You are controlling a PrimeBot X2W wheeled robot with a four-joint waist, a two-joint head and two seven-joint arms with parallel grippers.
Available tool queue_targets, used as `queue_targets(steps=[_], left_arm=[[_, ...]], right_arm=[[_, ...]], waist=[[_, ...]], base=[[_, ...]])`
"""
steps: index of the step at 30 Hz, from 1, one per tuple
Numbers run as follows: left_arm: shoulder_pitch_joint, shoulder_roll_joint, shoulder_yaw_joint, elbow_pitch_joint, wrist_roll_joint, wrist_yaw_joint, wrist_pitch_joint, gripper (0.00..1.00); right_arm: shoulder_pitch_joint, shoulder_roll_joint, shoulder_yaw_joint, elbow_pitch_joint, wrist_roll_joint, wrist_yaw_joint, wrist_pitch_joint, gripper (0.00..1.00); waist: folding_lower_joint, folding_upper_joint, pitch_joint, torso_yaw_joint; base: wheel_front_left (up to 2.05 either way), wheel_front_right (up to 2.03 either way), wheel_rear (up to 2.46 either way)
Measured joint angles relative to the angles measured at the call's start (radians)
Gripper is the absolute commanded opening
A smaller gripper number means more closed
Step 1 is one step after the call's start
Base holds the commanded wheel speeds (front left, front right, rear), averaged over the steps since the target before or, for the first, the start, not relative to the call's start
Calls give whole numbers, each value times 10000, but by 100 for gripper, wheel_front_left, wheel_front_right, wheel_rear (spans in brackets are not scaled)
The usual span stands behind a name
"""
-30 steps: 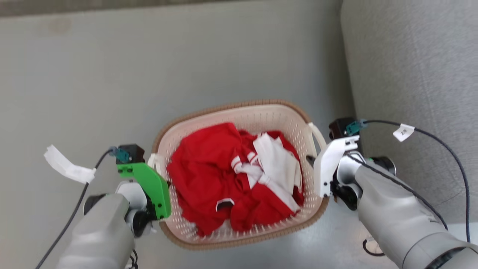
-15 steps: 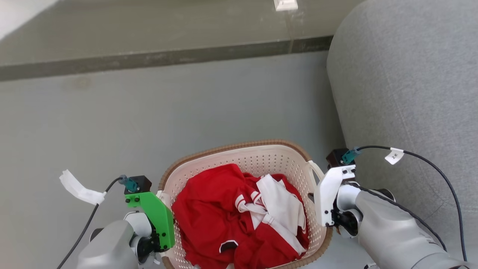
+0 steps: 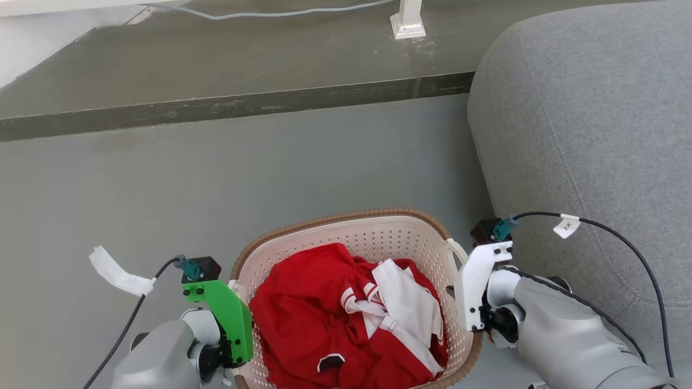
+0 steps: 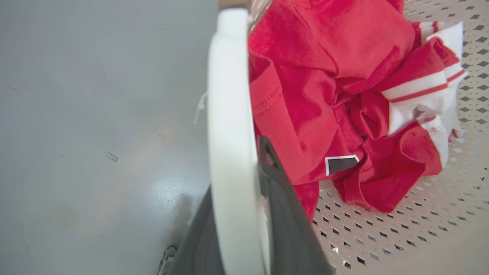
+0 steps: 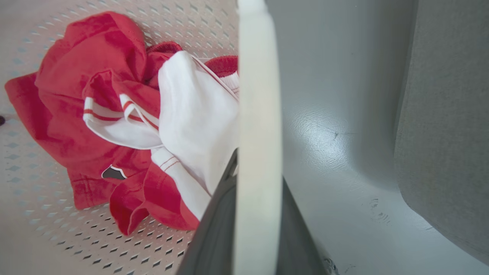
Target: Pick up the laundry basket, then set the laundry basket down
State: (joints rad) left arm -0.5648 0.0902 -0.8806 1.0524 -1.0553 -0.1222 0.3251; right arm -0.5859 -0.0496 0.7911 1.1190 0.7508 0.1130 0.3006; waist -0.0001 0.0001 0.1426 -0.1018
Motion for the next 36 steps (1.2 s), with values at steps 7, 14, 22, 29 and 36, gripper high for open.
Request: queue_targets(steps=[7,14,22,29,36], left_arm=[[0,21,-115,0,-163,0,10,0],[1,38,-217,2,-240,0,8,0],[6,54,-309,4,-318,0,-15,0],[10,59,-378,6,-405,0,-17,0],[10,65,-433,15,-420,0,-102,0]], right_arm=[[-7,-2,109,35,90,0,82,0],[-8,-10,249,58,263,0,82,0],[-8,-12,372,92,380,0,81,0],[-8,-17,472,121,433,0,81,0],[-11,-25,548,132,602,0,71,0]], waist=[[0,0,-4,-5],[0,0,-26,-20],[0,0,-80,-48],[0,0,-103,-66],[0,0,-37,-69]], base=[[0,0,0],[0,0,0],[0,0,0],[0,0,0],[0,0,0]])
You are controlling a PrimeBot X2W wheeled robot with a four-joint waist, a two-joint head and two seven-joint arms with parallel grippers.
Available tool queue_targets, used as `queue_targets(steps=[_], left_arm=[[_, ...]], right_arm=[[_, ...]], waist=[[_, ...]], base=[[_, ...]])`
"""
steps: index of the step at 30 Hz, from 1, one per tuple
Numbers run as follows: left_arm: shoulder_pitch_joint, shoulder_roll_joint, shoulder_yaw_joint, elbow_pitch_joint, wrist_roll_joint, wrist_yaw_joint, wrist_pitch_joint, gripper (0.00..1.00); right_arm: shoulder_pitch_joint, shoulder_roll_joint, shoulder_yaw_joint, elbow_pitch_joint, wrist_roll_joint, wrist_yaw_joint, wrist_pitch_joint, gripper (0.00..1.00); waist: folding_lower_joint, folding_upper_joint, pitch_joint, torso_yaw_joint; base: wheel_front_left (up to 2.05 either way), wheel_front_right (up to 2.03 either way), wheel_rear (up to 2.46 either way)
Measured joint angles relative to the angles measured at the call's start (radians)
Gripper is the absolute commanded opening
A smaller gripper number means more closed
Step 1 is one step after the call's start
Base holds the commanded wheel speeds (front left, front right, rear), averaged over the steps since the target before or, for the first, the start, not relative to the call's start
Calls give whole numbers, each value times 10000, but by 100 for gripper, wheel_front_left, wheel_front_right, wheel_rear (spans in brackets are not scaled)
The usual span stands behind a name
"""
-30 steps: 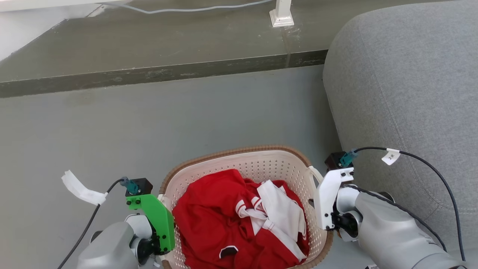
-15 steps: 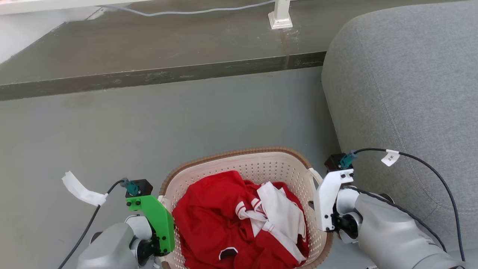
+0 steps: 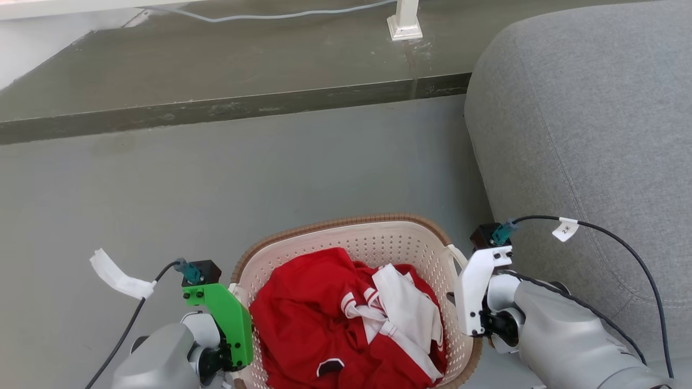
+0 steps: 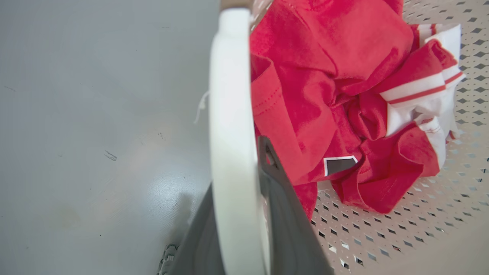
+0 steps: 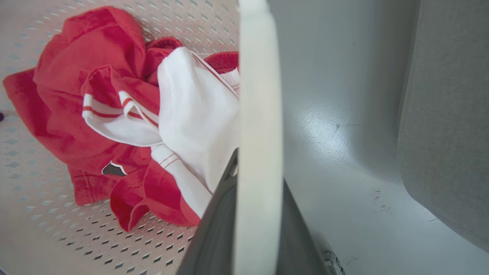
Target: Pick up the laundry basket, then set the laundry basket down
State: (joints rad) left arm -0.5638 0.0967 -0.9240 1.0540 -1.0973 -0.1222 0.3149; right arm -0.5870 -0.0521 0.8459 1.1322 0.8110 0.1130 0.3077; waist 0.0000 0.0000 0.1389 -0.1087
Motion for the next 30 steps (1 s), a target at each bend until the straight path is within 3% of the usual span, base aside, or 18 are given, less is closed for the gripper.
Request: queue_targets(steps=[30], left_arm=[[-622,245,-198,-82,-79,0,-510,0]], right_arm=[[-689,8,282,-59,263,-2,-495,0]], waist=[[0,0,1066,-18]], base=[[0,0,0]])
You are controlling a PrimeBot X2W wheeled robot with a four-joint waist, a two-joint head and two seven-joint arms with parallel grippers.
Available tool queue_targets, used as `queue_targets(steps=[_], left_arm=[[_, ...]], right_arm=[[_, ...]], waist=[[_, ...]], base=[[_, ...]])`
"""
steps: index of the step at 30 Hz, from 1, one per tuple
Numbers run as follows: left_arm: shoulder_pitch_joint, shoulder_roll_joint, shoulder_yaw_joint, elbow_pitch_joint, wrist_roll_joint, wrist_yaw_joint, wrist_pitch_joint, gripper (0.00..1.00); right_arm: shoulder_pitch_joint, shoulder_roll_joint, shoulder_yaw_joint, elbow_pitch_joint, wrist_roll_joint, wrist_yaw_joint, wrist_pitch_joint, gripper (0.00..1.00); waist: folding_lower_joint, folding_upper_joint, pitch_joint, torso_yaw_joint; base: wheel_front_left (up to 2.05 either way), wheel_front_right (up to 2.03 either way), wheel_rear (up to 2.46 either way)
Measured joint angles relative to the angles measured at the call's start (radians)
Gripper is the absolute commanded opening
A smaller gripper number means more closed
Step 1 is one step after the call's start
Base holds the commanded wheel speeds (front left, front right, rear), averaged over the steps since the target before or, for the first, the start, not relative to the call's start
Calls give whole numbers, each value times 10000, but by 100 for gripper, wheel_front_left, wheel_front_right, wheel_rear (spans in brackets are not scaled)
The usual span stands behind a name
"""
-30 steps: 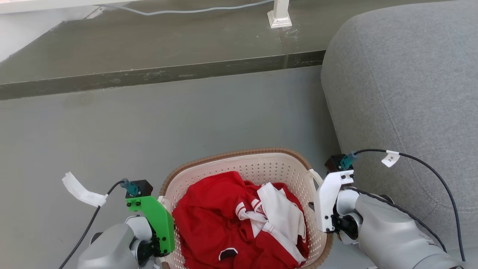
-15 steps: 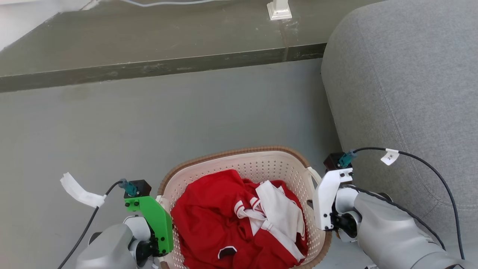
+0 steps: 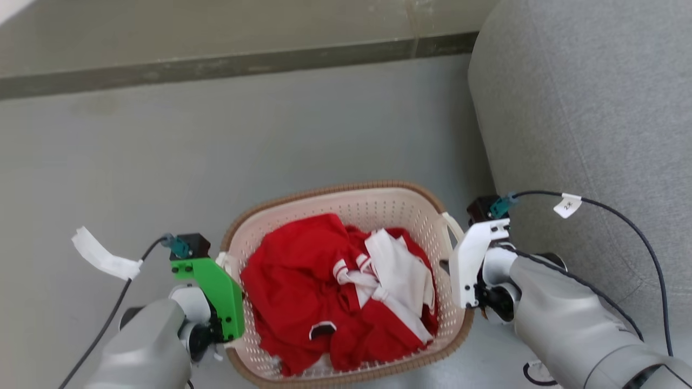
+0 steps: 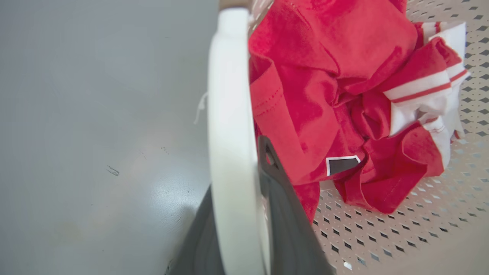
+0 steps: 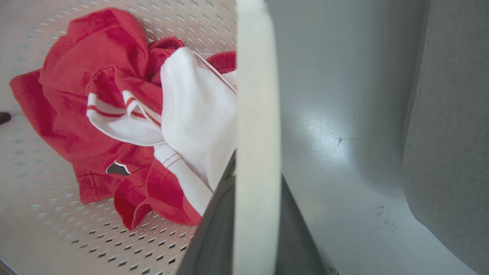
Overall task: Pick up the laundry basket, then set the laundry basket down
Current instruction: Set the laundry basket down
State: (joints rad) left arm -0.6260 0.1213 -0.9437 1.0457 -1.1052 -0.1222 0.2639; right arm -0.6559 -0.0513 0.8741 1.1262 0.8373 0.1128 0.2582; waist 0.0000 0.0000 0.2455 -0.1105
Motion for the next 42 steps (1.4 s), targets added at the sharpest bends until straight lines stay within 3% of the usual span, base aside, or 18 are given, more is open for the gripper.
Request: queue_targets(steps=[30,42], left_arm=[[-1621,493,-173,-127,746,-21,-2683,0],[-2030,502,-249,8,792,-23,-3204,0]], right_arm=[[-1220,29,-109,-290,-17,-2,-2972,0],[-1369,42,-151,-276,21,-23,-3845,0]], waist=[[2,0,3802,79],[2,0,5033,165]], base=[[0,0,0],[0,0,0]])
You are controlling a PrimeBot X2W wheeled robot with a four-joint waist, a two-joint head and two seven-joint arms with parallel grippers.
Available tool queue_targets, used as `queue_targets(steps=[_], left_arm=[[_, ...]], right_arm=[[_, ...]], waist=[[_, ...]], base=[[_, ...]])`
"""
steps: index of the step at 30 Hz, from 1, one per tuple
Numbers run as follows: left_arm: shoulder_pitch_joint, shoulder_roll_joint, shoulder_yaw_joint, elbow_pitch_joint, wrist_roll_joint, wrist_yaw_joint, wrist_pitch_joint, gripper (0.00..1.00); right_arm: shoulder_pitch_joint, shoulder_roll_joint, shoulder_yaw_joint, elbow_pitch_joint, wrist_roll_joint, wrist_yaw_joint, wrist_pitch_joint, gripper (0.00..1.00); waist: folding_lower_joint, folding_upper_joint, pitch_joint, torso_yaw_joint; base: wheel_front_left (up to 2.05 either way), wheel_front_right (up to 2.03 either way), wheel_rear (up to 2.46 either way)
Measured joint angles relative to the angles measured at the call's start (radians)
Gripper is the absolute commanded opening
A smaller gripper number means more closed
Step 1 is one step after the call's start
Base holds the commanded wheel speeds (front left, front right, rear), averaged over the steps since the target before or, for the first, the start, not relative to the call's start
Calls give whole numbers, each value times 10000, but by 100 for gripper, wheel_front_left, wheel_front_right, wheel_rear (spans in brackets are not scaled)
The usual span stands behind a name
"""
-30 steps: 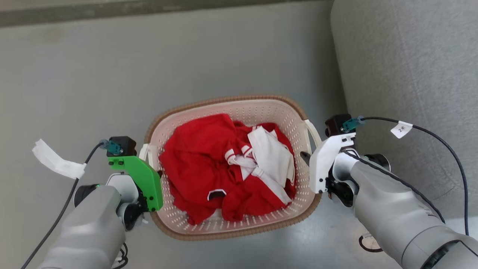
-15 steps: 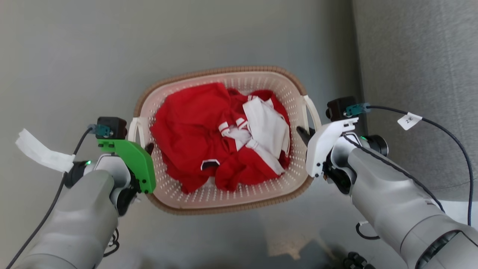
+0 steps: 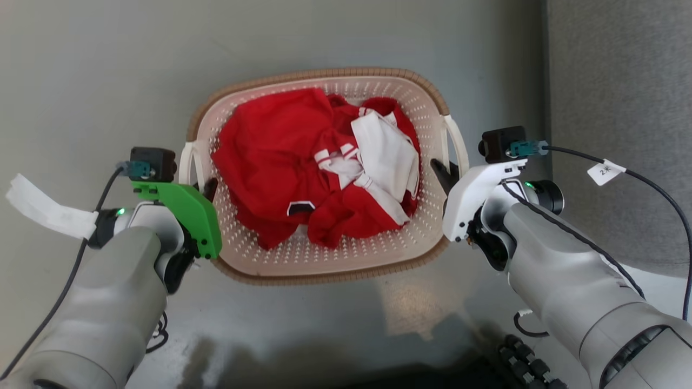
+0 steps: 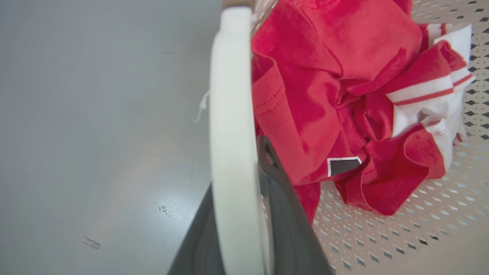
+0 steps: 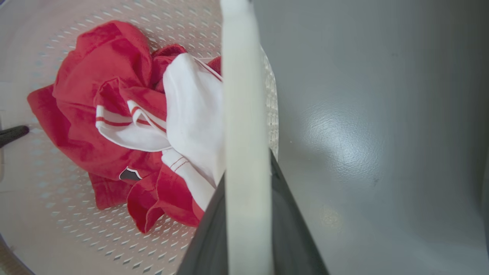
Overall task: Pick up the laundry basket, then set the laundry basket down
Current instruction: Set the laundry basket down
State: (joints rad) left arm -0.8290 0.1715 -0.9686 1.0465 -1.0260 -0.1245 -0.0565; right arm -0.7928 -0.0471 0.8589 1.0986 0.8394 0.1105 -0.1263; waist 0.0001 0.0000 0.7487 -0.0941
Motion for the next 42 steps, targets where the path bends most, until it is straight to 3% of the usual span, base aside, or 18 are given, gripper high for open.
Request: queue_targets(steps=[17,33,34,36,37,42], left_arm=[[-840,35,-75,86,29,0,-462,0],[-986,40,-316,153,29,-77,-692,0],[-990,40,-328,153,29,-77,-694,24],[-1018,40,-374,163,31,-88,-708,100],[-1049,29,-405,201,31,-90,-698,100],[-1067,52,-514,412,31,-84,-675,100]], right_arm=[[-730,4,-23,2,203,-190,-583,0],[-862,-33,163,119,433,-244,-757,0],[-870,-35,173,128,435,-245,-757,0],[-894,-36,199,142,489,-245,-773,69],[-927,-46,221,153,520,-240,-771,100],[-1010,-113,334,190,610,-234,-763,100]], waist=[[0,0,1440,87],[-2,0,1828,127],[-2,0,1836,128],[-2,0,1846,129],[-2,0,1848,128],[-2,0,1811,126]], base=[[0,0,0],[0,0,0],[0,0,0],[0,0,0],[0,0,0],[0,0,0]])
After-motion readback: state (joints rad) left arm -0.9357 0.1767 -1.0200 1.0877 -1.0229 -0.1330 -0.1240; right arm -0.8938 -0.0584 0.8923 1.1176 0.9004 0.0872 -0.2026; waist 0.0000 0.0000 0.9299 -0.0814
